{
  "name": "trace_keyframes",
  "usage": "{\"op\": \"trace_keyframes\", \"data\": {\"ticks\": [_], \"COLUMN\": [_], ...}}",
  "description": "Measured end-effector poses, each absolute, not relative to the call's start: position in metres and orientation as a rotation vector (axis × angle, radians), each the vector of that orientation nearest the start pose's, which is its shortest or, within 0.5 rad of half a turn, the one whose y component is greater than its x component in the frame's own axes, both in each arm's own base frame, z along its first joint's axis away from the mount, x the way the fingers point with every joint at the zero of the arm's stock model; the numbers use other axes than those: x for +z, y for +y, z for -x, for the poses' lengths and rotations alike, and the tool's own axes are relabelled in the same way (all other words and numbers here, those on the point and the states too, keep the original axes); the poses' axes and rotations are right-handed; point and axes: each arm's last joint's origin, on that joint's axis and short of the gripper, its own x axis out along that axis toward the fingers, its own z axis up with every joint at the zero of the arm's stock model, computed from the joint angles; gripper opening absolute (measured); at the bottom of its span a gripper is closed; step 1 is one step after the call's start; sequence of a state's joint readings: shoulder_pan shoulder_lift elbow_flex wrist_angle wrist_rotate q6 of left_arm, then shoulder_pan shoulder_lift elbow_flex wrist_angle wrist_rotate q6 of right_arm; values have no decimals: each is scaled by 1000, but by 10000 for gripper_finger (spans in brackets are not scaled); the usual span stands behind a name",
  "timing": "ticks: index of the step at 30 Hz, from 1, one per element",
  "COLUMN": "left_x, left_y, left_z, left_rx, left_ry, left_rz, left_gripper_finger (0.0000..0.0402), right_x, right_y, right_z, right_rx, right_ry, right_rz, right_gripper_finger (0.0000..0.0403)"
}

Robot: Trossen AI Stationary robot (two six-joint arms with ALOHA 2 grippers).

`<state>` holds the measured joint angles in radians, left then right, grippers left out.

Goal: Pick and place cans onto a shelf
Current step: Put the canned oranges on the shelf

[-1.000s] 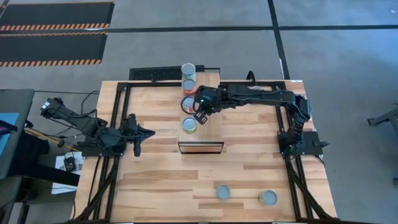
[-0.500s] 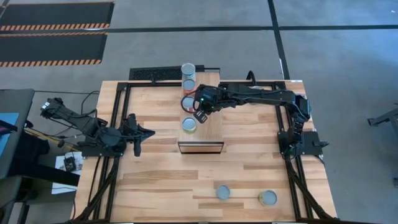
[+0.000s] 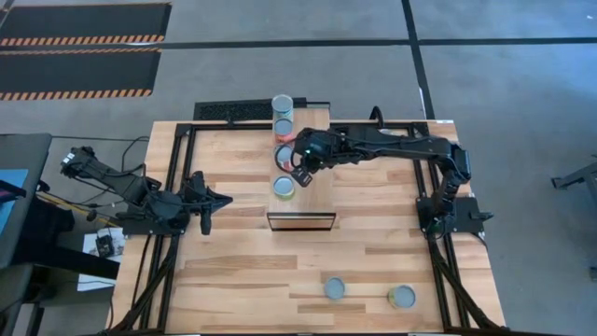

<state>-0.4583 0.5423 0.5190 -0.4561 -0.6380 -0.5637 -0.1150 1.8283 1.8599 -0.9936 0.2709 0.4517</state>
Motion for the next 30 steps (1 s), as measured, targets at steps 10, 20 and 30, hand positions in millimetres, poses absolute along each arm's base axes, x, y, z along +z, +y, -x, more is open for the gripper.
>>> {"op": "trace_keyframes", "data": {"ticks": [10, 20, 30], "left_x": [252, 252, 252], "left_y": [-40, -40, -39], "left_z": [-117, -117, -117], "left_rx": [213, 212, 260], "left_ry": [369, 370, 346], "left_rz": [310, 323, 356], "left_gripper_finger": [0, 0, 0], "right_x": [374, 354, 358], "right_y": [-11, 13, 13], "right_z": [-362, -334, -254], "right_rx": [-431, -331, -306], "right_ry": [800, 571, 503], "right_rz": [-212, -248, -279], "right_gripper_finger": [10, 3, 2]}}
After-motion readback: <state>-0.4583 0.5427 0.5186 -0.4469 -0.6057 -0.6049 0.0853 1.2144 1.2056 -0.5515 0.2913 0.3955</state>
